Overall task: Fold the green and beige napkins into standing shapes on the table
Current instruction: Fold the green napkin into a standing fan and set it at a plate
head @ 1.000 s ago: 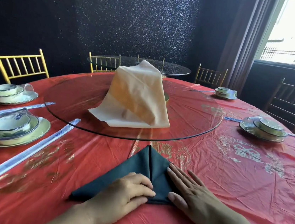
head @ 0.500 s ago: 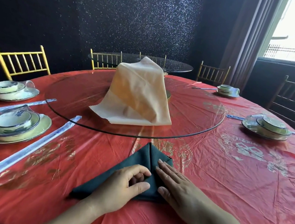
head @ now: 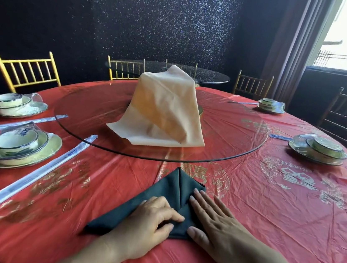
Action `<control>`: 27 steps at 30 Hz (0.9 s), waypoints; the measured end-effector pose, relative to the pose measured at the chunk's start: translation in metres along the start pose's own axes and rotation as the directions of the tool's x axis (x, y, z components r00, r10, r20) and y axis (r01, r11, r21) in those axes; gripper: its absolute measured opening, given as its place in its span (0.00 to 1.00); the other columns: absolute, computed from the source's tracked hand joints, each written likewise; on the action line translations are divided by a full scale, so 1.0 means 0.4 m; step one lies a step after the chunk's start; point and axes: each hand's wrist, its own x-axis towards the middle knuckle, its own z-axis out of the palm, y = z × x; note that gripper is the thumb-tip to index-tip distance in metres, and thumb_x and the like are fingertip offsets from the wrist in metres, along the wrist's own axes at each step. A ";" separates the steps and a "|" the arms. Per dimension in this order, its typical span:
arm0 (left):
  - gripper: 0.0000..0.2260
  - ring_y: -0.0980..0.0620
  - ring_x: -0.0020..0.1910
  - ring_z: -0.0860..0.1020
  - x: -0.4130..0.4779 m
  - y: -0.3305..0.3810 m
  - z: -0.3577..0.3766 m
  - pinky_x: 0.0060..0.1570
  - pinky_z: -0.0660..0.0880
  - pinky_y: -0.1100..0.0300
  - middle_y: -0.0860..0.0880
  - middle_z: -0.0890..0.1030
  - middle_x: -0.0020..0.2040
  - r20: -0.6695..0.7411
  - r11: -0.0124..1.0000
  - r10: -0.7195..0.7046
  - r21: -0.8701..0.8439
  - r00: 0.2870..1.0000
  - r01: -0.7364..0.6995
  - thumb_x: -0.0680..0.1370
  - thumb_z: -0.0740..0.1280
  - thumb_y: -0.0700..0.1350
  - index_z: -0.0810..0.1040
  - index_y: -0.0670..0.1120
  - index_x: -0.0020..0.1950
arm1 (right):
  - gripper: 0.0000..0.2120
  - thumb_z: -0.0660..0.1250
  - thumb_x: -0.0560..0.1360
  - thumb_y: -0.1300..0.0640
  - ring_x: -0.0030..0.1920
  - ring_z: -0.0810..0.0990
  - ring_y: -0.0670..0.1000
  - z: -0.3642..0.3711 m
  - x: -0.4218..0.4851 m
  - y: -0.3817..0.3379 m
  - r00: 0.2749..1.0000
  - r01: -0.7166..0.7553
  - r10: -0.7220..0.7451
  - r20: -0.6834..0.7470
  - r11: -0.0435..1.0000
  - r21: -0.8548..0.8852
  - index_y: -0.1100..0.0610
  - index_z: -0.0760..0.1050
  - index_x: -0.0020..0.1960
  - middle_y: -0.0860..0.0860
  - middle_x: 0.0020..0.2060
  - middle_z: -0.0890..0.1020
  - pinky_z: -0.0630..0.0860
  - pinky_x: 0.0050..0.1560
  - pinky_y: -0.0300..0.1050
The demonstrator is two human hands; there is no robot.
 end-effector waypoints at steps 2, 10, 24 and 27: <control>0.13 0.62 0.46 0.67 -0.005 0.006 0.005 0.49 0.65 0.66 0.59 0.72 0.44 -0.047 0.969 0.134 0.214 0.990 -0.121 0.72 0.58 0.51 0.79 0.54 0.51 | 0.41 0.26 0.62 0.30 0.68 0.24 0.48 -0.004 0.002 -0.004 1.000 -0.002 0.002 0.022 1.000 -0.014 0.52 0.27 0.68 0.46 0.68 0.29 0.23 0.64 0.33; 0.10 0.61 0.46 0.73 -0.039 -0.018 -0.017 0.46 0.71 0.68 0.59 0.76 0.47 0.017 0.954 0.242 0.176 0.970 -0.241 0.74 0.61 0.47 0.78 0.54 0.53 | 0.46 0.34 0.64 0.22 0.71 0.39 0.31 -0.012 0.006 0.052 0.998 0.027 -0.002 -0.069 0.931 0.365 0.48 0.45 0.73 0.35 0.71 0.45 0.40 0.70 0.27; 0.13 0.65 0.54 0.74 -0.036 -0.032 -0.012 0.49 0.68 0.76 0.64 0.70 0.59 -0.137 0.983 0.036 -0.171 0.990 -0.059 0.69 0.64 0.47 0.74 0.58 0.52 | 0.40 0.42 0.71 0.28 0.69 0.58 0.31 0.013 -0.006 0.026 0.958 0.124 -0.010 -0.288 0.916 0.381 0.54 0.70 0.67 0.40 0.70 0.64 0.55 0.67 0.25; 0.10 0.64 0.56 0.73 -0.038 -0.033 -0.009 0.52 0.67 0.75 0.65 0.69 0.57 -0.126 0.986 0.048 -0.153 0.991 -0.067 0.69 0.63 0.47 0.75 0.57 0.49 | 0.40 0.41 0.73 0.30 0.70 0.53 0.32 0.019 0.001 0.021 0.956 0.148 -0.053 -0.288 0.936 0.321 0.56 0.69 0.68 0.42 0.70 0.63 0.52 0.68 0.25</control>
